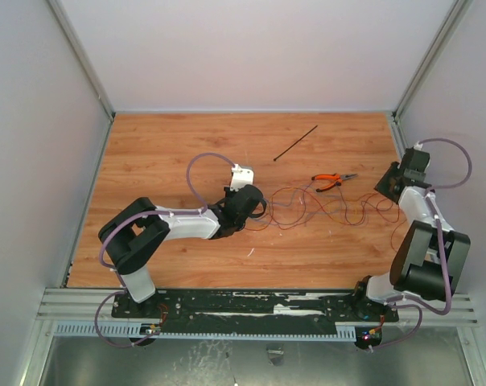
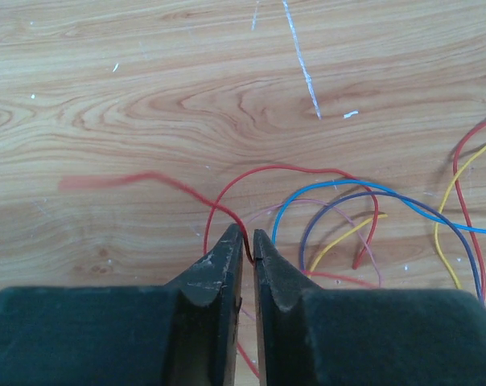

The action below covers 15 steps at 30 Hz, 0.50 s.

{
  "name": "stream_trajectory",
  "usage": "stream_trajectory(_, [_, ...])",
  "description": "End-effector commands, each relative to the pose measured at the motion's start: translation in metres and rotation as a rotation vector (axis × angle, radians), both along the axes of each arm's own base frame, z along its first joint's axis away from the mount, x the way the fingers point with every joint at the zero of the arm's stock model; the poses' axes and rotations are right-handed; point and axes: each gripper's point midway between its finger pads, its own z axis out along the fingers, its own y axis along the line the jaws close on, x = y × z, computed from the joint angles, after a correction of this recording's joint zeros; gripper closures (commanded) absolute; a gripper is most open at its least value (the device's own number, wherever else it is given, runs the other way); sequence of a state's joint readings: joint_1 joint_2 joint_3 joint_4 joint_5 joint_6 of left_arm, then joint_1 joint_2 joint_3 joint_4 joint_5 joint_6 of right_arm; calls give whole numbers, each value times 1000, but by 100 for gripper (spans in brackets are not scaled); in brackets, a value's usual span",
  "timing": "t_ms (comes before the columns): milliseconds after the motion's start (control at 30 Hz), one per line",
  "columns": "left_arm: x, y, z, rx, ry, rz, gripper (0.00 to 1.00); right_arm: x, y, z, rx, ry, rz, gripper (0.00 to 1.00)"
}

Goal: Zip-tie the wires
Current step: Straighten the cable at the center of the board.

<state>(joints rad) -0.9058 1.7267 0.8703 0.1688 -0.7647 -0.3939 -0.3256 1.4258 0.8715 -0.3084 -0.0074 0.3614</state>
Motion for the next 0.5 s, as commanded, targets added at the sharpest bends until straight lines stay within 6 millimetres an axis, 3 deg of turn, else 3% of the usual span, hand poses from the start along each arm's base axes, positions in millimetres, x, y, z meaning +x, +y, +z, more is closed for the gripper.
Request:
stream_trajectory(0, [3, -6, 21, -57, -42, 14, 80, 15, 1, 38, 7, -92, 30, 69])
stream_trajectory(100, [2, -4, 25, -63, -48, 17, 65, 17, 6, 59, 13, -141, 50, 61])
stream_trajectory(233, [0, 1, 27, -67, -55, 28, 53, 17, 17, 82, 28, -187, 103, 57])
stream_trajectory(467, [-1, 21, 43, -135, -77, 69, 28, 8, 84, 108, 140, -275, 314, 48])
